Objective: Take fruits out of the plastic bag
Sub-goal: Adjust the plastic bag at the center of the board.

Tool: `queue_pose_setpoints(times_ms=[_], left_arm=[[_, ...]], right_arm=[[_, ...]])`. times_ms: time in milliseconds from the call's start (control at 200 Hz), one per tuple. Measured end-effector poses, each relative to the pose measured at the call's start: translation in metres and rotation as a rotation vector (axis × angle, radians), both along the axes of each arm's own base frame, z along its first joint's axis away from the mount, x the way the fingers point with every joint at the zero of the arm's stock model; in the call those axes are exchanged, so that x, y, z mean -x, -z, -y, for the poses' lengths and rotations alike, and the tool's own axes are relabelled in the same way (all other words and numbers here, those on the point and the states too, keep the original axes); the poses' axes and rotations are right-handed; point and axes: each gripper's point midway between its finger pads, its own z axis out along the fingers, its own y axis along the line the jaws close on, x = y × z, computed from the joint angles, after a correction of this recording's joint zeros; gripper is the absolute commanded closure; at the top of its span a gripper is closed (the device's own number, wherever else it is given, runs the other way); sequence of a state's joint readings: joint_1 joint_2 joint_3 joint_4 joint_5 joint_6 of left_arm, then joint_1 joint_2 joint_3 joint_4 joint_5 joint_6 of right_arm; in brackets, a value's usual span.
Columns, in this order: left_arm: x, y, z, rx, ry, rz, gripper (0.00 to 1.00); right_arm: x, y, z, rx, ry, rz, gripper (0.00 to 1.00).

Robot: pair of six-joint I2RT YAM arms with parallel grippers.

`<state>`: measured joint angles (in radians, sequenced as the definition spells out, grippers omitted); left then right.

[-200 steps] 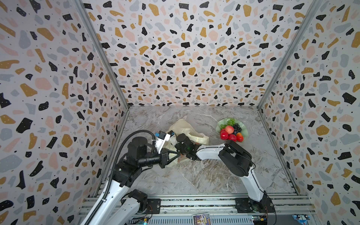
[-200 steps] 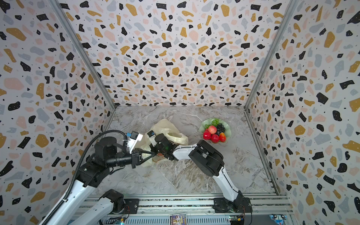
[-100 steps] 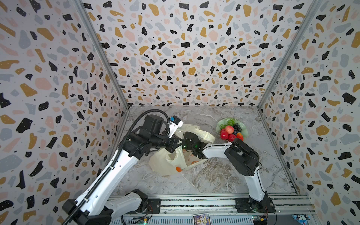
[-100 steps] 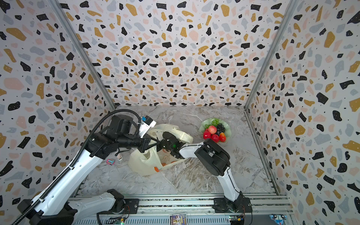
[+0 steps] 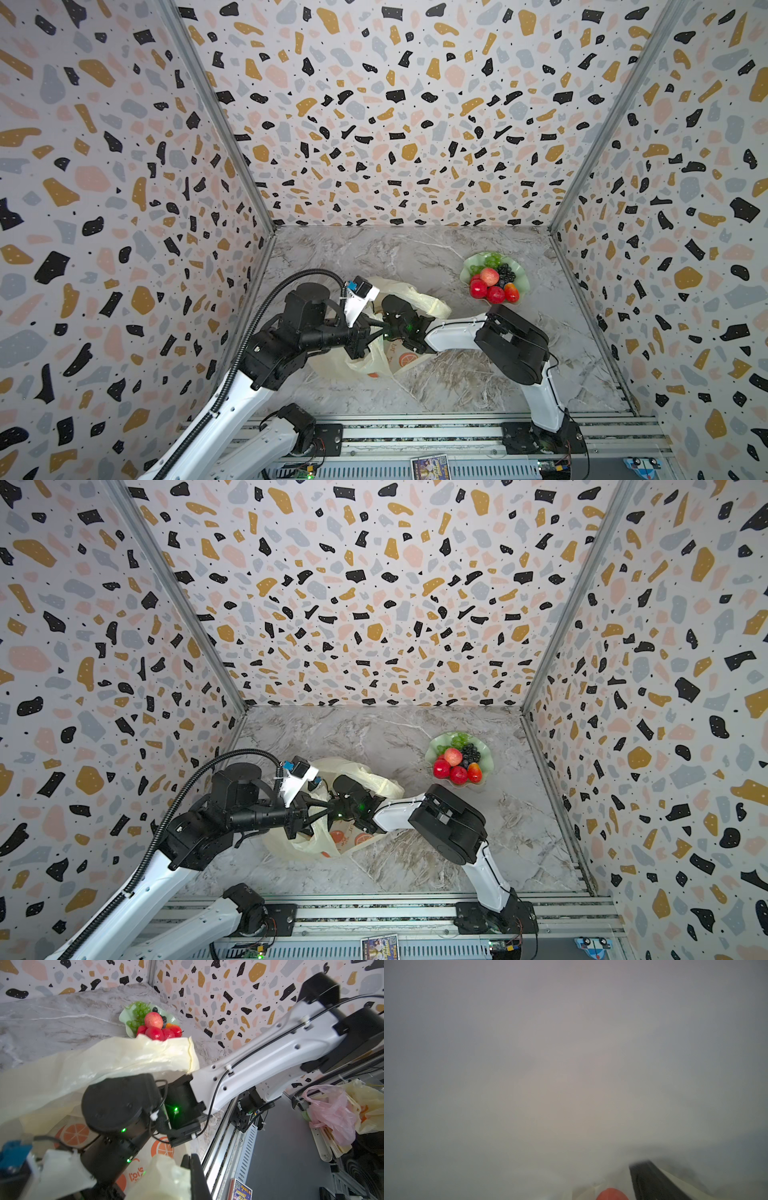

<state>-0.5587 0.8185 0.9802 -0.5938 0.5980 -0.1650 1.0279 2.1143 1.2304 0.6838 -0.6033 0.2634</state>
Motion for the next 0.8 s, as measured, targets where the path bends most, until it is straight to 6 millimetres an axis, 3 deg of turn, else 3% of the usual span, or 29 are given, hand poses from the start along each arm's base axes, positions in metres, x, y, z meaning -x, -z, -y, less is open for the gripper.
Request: queue_pose_setpoints(times_ms=[165, 340, 481, 581, 801], left_arm=[[-0.012, 0.016, 0.004, -0.049, -0.01, -0.029, 1.0], [-0.018, 0.025, 0.004, -0.077, -0.027, -0.052, 1.0], [-0.017, 0.026, 0.006, -0.067, -0.017, -0.049, 1.0], [-0.018, 0.028, 0.009, -0.057, -0.003, -0.051, 1.0], [-0.023, 0.035, 0.016, -0.063, 0.019, -0.072, 1.0]], right_arm=[[0.0, 0.023, 0.003, 0.064, 0.004, 0.015, 0.14], [0.002, 0.018, -0.002, 0.047, -0.038, 0.045, 0.11], [0.012, 0.009, -0.025, 0.009, -0.092, 0.102, 0.1], [0.024, 0.014, -0.043, -0.004, -0.133, 0.12, 0.09], [0.036, 0.056, -0.076, 0.046, -0.171, 0.127, 0.09]])
